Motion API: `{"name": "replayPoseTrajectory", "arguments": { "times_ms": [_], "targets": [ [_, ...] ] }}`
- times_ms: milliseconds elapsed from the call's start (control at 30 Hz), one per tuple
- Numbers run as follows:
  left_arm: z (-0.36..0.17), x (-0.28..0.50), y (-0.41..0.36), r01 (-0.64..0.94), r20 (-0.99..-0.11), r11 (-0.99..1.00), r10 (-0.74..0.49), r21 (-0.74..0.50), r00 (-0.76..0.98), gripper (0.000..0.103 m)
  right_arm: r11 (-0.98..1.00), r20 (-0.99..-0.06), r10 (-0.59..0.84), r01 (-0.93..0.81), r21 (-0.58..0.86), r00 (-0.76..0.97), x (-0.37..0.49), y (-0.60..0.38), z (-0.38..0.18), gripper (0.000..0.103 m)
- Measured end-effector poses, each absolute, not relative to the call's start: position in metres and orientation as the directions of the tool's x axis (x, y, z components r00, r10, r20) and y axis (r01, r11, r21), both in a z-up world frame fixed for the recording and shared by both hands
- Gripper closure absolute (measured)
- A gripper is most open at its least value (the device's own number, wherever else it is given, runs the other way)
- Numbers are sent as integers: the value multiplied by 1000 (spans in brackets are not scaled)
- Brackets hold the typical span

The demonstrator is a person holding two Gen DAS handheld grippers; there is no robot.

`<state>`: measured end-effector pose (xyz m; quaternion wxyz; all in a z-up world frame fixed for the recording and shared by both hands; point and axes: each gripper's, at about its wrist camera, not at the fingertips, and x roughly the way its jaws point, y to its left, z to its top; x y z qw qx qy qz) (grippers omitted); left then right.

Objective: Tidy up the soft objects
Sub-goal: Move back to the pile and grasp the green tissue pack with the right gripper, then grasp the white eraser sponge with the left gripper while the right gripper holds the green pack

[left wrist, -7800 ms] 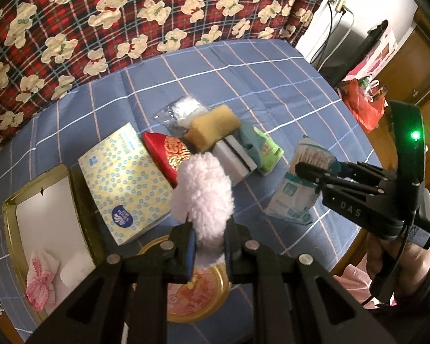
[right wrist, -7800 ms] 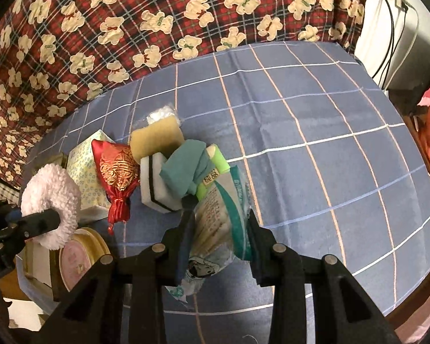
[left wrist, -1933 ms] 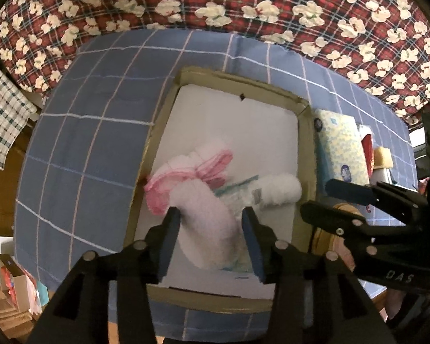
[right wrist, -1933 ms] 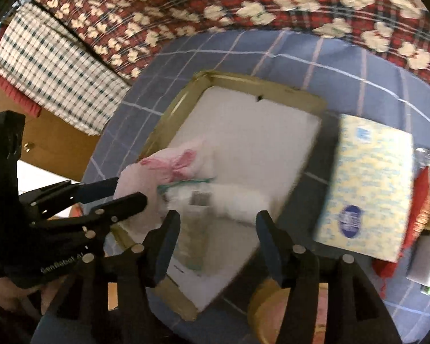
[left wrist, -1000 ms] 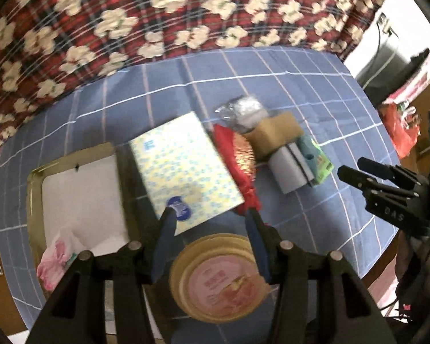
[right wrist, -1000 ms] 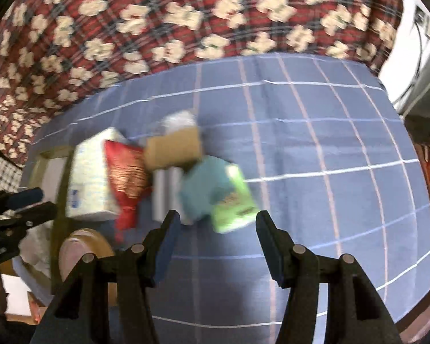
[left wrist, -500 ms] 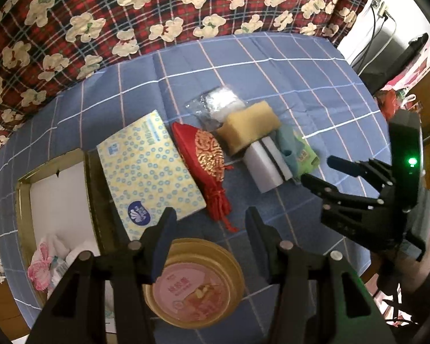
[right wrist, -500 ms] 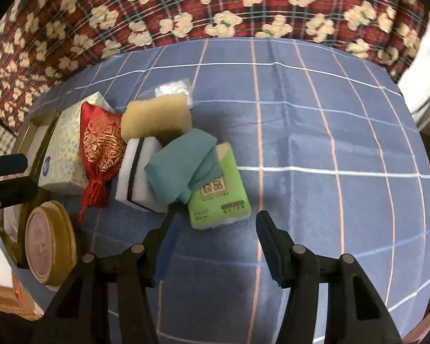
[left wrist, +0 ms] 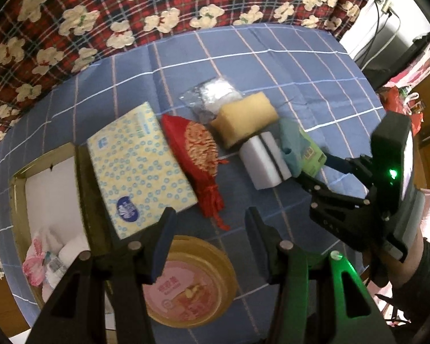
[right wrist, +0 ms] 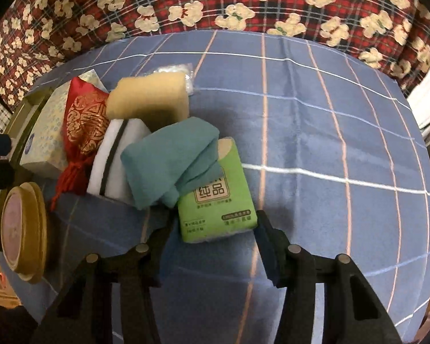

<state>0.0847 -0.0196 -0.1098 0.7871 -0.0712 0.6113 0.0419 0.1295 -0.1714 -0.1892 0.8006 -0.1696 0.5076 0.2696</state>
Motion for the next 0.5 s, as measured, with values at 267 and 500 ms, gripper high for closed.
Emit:
{"name": "replayPoseTrajectory", "arguments": {
  "times_ms": [267, 500],
  "targets": [
    [-120, 102, -54, -65, -968, 993, -78, -96, 237, 53, 846, -910, 226, -534, 6, 347, 118, -208, -181, 51],
    [-132, 117, -72, -66, -968, 992, -86, -104, 238, 53, 884, -912, 195, -467, 4, 362, 103, -243, -173, 50]
  ]
}}
